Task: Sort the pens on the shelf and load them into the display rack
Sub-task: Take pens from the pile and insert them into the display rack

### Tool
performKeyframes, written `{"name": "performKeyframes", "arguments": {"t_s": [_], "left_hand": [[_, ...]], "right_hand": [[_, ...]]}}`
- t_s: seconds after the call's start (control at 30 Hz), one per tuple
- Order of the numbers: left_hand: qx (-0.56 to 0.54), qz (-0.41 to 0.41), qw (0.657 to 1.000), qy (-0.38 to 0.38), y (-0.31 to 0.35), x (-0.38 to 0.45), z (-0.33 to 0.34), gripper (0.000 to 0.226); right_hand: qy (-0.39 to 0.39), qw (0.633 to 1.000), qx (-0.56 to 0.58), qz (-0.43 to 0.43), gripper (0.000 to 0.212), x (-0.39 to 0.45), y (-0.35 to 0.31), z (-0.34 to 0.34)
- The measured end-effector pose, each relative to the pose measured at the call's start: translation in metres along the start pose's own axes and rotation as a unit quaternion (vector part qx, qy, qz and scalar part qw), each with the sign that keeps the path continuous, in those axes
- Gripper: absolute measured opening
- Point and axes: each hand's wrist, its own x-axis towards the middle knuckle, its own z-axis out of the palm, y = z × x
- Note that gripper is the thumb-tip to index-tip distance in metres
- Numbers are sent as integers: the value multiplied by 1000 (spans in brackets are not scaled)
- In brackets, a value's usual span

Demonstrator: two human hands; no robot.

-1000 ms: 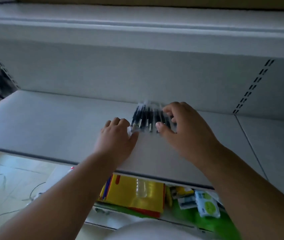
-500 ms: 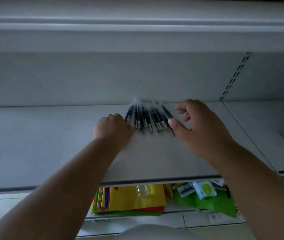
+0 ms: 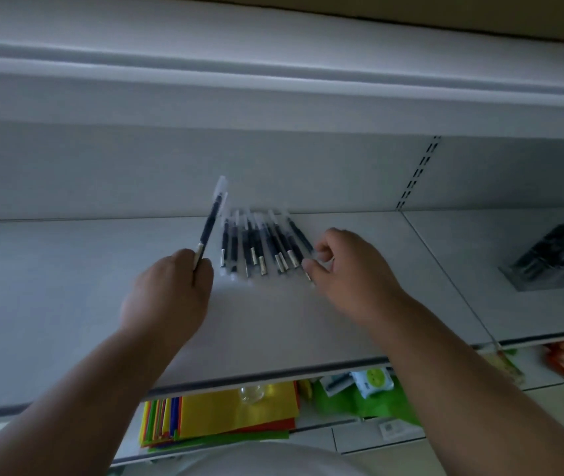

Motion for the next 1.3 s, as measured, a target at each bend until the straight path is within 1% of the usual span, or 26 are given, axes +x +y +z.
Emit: {"name": "performKeyframes", "arguments": {"t_s": [0.1, 0.23, 0.33, 0.4, 0.43, 0.5, 0.53, 0.57, 0.6, 0.67, 0.7, 0.73, 0.8, 0.9, 0.93, 0.97, 1.0, 1.07, 1.1, 1.13, 1.2, 1.27, 1.3], "left_hand": [[-75, 20, 997, 8, 6, -19, -7, 36], [-94, 63, 993, 14, 9, -28, -10, 37], [-115, 53, 992, 6, 7, -28, -9, 37], [-128, 44, 991, 0, 6, -28, -7, 37], [-136, 42, 990, -3, 7, -28, -6, 38], [-150, 41, 988, -14, 10, -28, -2, 38], [-156, 41, 987, -20, 13, -27, 1, 39], [-160, 42, 986, -26, 16, -27, 4, 38], [-164, 44, 985, -33, 19, -26, 7, 38], [-167, 49, 984, -48, 30, -25, 14, 38], [-162, 54, 984, -53, 36, -25, 17, 38], [-151, 61, 985, -57, 44, -26, 20, 38], [-125, 78, 987, -66, 62, -30, 27, 39], [-110, 105, 985, -81, 94, -42, 41, 38], [-112, 117, 983, -88, 105, -48, 46, 37], [-114, 129, 980, -97, 118, -55, 52, 37], [-119, 142, 977, -107, 132, -63, 59, 37], [-137, 153, 971, -120, 155, -77, 70, 37], [-148, 163, 967, -127, 174, -89, 80, 36], [-154, 173, 964, -132, 190, -99, 89, 36], [-164, 198, 955, -146, 229, -125, 110, 34], [-186, 209, 944, -172, 270, -155, 130, 34], [-203, 212, 938, -186, 289, -170, 139, 34]], "right_hand": [[-36, 998, -35, 46, 22, 2, 4, 13], [-41, 992, -80, 87, 20, 8, 0, 24], [-44, 989, -91, 111, 15, 13, 1, 26], [-36, 988, -74, 132, 17, 12, 3, 24], [-28, 988, -48, 142, 18, 11, 5, 23], [-12, 986, 41, 161, 18, 8, 10, 19], [-5, 979, 103, 173, 16, 5, 11, 16], [1, 965, 181, 187, 13, 1, 12, 12], [12, 943, 267, 200, 12, -4, 12, 6], [35, 877, 425, 222, 12, -14, 11, -8], [45, 846, 481, 225, 9, -19, 11, -17], [57, 825, 516, 223, 6, -26, 11, -25], [84, 807, 543, 217, 18, -42, 17, -42], [117, 816, 527, 206, 37, -71, 39, -66], [124, 821, 516, 209, 39, -82, 48, -73], [132, 826, 505, 213, 37, -92, 58, -80], [146, 828, 496, 215, 30, -104, 68, -87], [169, 833, 478, 222, 7, -124, 85, -99], [185, 835, 464, 231, 8, -141, 99, -109], [196, 842, 445, 236, 17, -155, 112, -118], [217, 861, 393, 238, 27, -190, 146, -141], [223, 882, 333, 247, 29, -227, 181, -168], [227, 891, 299, 254, 26, -243, 198, -182]]}}
